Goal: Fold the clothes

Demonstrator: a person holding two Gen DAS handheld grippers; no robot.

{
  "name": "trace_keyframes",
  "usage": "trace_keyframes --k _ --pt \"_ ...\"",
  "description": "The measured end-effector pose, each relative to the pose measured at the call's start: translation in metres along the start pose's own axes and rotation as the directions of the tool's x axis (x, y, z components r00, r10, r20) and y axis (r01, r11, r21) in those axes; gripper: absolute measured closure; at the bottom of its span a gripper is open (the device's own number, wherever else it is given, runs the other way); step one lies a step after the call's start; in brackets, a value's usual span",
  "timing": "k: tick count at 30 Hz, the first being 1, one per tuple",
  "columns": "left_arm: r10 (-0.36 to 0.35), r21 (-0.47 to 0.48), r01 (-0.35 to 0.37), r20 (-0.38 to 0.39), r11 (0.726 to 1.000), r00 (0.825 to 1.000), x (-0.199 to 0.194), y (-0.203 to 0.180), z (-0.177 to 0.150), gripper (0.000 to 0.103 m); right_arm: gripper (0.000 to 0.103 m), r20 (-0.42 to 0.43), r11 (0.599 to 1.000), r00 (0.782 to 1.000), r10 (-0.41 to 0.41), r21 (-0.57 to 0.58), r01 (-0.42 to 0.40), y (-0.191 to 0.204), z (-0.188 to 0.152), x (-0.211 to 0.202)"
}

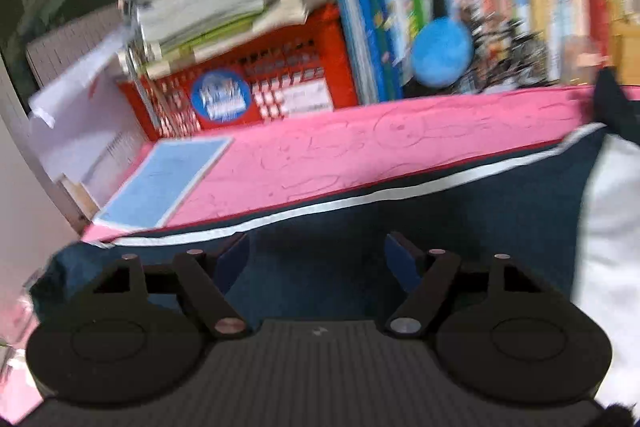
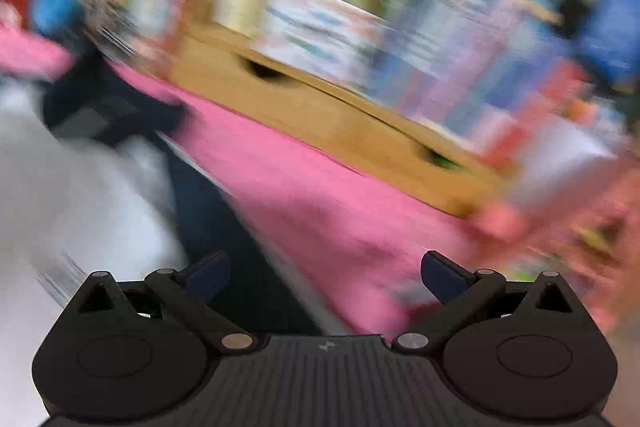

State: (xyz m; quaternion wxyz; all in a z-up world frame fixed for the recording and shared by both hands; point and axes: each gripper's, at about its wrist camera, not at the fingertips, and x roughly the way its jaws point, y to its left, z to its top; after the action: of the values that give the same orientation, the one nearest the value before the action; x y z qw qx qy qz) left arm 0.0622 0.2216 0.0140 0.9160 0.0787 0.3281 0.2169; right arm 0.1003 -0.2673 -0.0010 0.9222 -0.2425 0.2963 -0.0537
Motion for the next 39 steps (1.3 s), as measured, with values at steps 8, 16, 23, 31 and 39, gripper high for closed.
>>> trace_keyframes --k 8,16,23,31,39 --pt "-0.231 0.155 0.228 -0.002 0.961 0.973 -0.064 -0.043 -0.02 0.027 0.089 -0.171 0.963 0.983 0.06 0.269 -0.012 -0.066 -0.041 0.029" --pt "-0.209 0.247 0.201 0.003 0.948 0.978 -0.059 -0.064 -0.045 0.026 0.088 0.041 0.851 0.894 -0.446 0.329 0.409 -0.157 -0.063 -0.056" --pt "-0.198 0.277 0.189 0.007 0.942 0.98 -0.067 -0.063 -0.05 0.025 0.007 -0.231 0.756 0.864 -0.447 0.419 0.503 -0.197 -0.111 -0.047" --pt "-0.387 0.241 0.372 0.017 0.896 0.922 -0.101 -0.072 -0.025 0.025 0.001 0.088 0.895 0.994 0.058 0.438 -0.091 -0.1 -0.059 -0.103" --pt "-0.464 0.416 0.431 -0.025 0.801 0.886 -0.094 -0.139 -0.04 0.024 0.051 0.004 0.836 0.85 0.527 0.179 -0.519 0.056 -0.026 -0.091"
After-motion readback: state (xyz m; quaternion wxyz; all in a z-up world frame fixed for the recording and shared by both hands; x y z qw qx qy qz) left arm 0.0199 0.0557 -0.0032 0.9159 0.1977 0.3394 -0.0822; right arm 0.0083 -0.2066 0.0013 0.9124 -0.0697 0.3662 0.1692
